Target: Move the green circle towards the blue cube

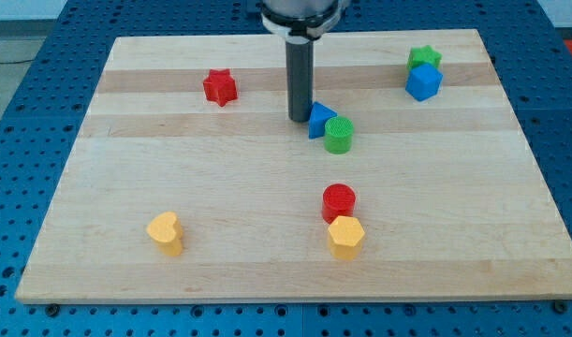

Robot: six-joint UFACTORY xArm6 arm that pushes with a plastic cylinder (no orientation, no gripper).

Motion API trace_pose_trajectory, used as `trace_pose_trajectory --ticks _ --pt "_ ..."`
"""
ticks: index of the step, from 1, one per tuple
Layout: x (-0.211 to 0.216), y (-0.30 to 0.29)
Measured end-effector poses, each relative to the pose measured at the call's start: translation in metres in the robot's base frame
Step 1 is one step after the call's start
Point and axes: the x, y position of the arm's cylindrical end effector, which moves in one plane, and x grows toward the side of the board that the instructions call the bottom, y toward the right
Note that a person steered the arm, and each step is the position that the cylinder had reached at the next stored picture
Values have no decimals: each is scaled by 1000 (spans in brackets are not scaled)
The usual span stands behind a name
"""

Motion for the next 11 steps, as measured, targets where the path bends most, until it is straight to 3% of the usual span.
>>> trace_pose_trajectory --ticks 1,3,4,10,11 --pt "2 0" --pt "76 -44" --pt "87 -10" --pt "6 106" --pt "22 106"
